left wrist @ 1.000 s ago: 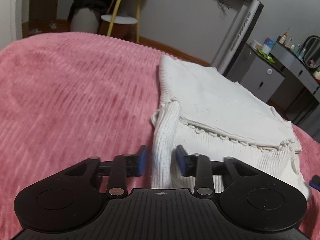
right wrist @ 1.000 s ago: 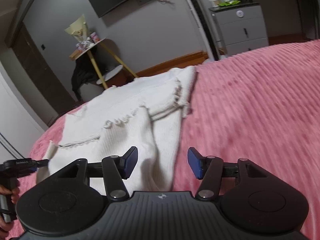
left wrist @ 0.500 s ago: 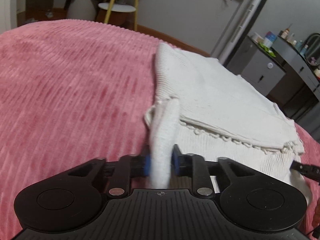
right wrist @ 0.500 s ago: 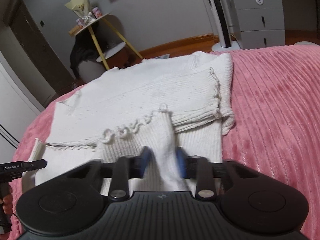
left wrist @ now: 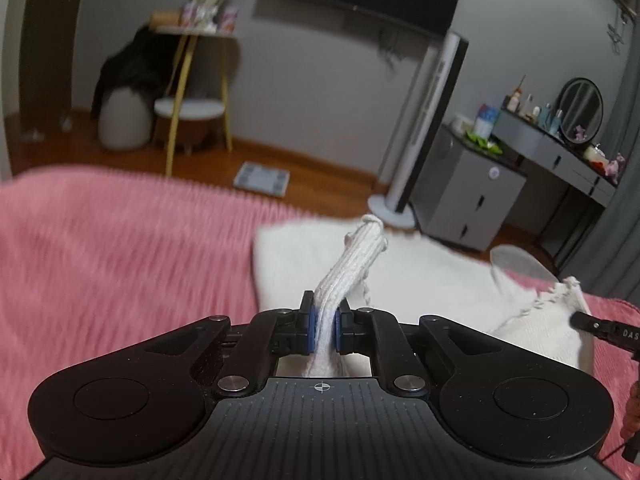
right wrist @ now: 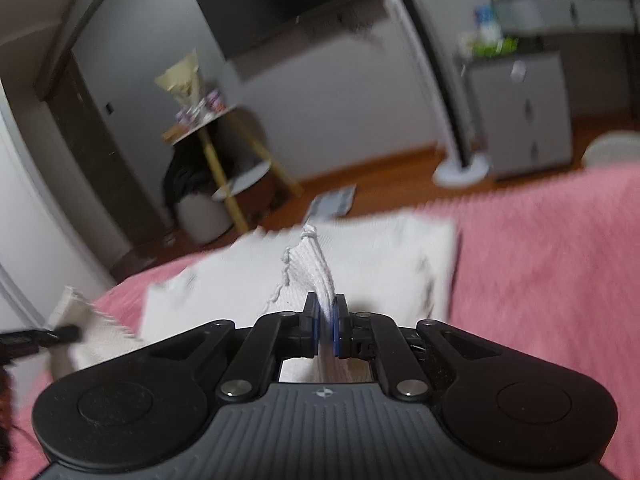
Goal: Fold small clothes
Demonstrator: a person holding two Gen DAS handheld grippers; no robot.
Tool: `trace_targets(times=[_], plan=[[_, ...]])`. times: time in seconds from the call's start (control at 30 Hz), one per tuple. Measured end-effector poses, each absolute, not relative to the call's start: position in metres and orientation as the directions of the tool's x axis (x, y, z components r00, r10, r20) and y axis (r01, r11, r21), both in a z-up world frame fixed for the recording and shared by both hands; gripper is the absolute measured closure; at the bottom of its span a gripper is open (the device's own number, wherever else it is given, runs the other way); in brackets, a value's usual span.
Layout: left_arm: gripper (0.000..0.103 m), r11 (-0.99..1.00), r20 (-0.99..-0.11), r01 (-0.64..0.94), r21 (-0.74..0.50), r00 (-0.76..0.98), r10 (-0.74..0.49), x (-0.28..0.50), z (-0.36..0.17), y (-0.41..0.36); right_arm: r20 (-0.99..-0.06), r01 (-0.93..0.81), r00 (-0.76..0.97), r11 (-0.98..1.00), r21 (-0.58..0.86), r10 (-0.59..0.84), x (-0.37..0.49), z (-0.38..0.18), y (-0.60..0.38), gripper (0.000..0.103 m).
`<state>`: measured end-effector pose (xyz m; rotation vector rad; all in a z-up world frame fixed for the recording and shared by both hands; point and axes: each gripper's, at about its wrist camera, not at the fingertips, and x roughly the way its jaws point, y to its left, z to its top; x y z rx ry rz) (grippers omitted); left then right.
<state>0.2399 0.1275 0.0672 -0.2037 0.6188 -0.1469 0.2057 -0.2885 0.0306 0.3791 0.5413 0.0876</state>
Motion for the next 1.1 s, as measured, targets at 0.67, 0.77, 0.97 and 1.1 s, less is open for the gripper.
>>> trace_targets(times=[0.67, 0.77, 0.97, 1.1], plan=[[0.066, 0.984, -0.701, 0.121, -0.132, 0.69, -0.179, 0.329, -0.006, 0.075, -0.508, 0.098, 0.85, 0.907, 0.409, 0.137, 0.258, -0.03, -0.323, 0.077], [0.073, 0.988, -0.711, 0.11, -0.11, 0.685, -0.156, 0.333, -0.005, 0.073, -0.506, 0.078, 0.849, 0.91, 0.406, 0.153, 0.258, -0.031, -0.319, 0.087], [0.092, 0.987, -0.713, 0.08, -0.137, 0.684, -0.154, 0.338, -0.005, 0.083, -0.488, 0.06, 0.865, 0.941, 0.334, 0.118, 0.255, -0.023, -0.306, 0.095], [0.079, 0.989, -0.72, 0.079, -0.126, 0.678, -0.145, 0.338, -0.006, 0.086, -0.504, 0.068, 0.856, 0.941, 0.332, 0.116, 0.257, -0.025, -0.306, 0.093]])
